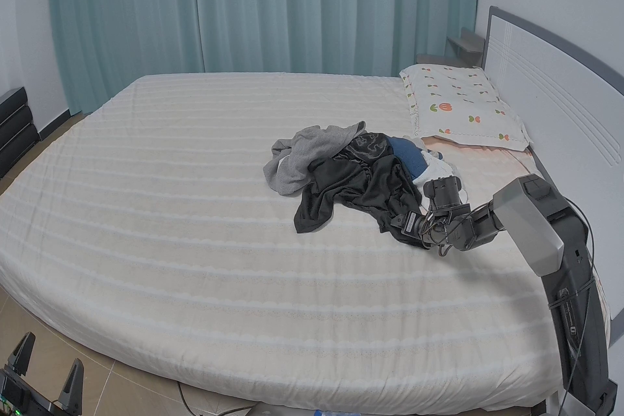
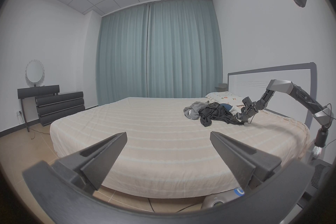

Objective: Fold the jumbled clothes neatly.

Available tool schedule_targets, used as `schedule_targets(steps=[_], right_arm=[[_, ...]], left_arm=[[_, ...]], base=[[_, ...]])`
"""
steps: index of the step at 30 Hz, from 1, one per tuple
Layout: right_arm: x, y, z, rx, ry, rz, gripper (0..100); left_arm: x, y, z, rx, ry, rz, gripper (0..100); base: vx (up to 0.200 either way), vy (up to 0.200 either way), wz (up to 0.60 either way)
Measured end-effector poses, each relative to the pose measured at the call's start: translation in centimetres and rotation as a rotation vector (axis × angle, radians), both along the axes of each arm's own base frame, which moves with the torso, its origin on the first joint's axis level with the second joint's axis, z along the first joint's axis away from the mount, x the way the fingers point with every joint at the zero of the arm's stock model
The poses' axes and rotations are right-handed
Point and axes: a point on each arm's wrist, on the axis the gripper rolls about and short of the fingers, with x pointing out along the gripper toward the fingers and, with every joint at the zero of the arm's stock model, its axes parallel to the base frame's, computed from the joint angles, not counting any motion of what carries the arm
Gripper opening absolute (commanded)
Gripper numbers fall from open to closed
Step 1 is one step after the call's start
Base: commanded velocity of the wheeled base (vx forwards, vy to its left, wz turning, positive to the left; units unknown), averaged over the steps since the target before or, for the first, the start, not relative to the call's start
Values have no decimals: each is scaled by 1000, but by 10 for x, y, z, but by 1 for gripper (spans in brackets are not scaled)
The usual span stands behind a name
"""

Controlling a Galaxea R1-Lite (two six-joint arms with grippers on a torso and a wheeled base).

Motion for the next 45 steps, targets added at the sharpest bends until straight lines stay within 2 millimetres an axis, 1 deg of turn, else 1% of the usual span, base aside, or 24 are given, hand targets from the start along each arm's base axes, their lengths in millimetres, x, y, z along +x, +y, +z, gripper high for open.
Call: schedule_targets(steps=[1, 2, 7, 13, 21, 24, 28, 33, 39, 41, 45], right_arm=[[1, 1, -4, -1, 7, 0, 100], [2, 3, -8, -3, 13, 1, 0], [3, 8, -14, 2, 13, 2, 0], [1, 12, -5, 13, 11, 9, 0], [-12, 9, 7, 5, 30, 19, 0], [-17, 8, 8, 1, 45, 23, 0], [-22, 12, 9, 8, 45, 28, 0], [-27, 10, 16, 21, 47, 28, 0], [-45, 6, 30, 96, 64, 36, 0], [-54, 4, 34, 123, 64, 44, 0], [-79, -1, 44, 175, 53, 61, 0]], left_arm=[[0, 0, 0, 0, 0, 0, 100], [0, 0, 0, 0, 0, 0, 100], [0, 0, 0, 0, 0, 0, 100], [0, 0, 0, 0, 0, 1, 100], [0, 0, 0, 0, 0, 0, 100], [0, 0, 0, 0, 0, 0, 100], [0, 0, 0, 0, 0, 0, 100], [0, 0, 0, 0, 0, 0, 100], [0, 0, 0, -1, 1, 0, 100], [0, 0, 0, 0, 1, 0, 100], [0, 0, 0, 3, 1, -2, 100]], base=[[0, 0, 0], [0, 0, 0], [0, 0, 0], [0, 0, 0], [0, 0, 0], [0, 0, 0], [0, 0, 0], [0, 0, 0], [0, 0, 0], [0, 0, 0], [0, 0, 0]])
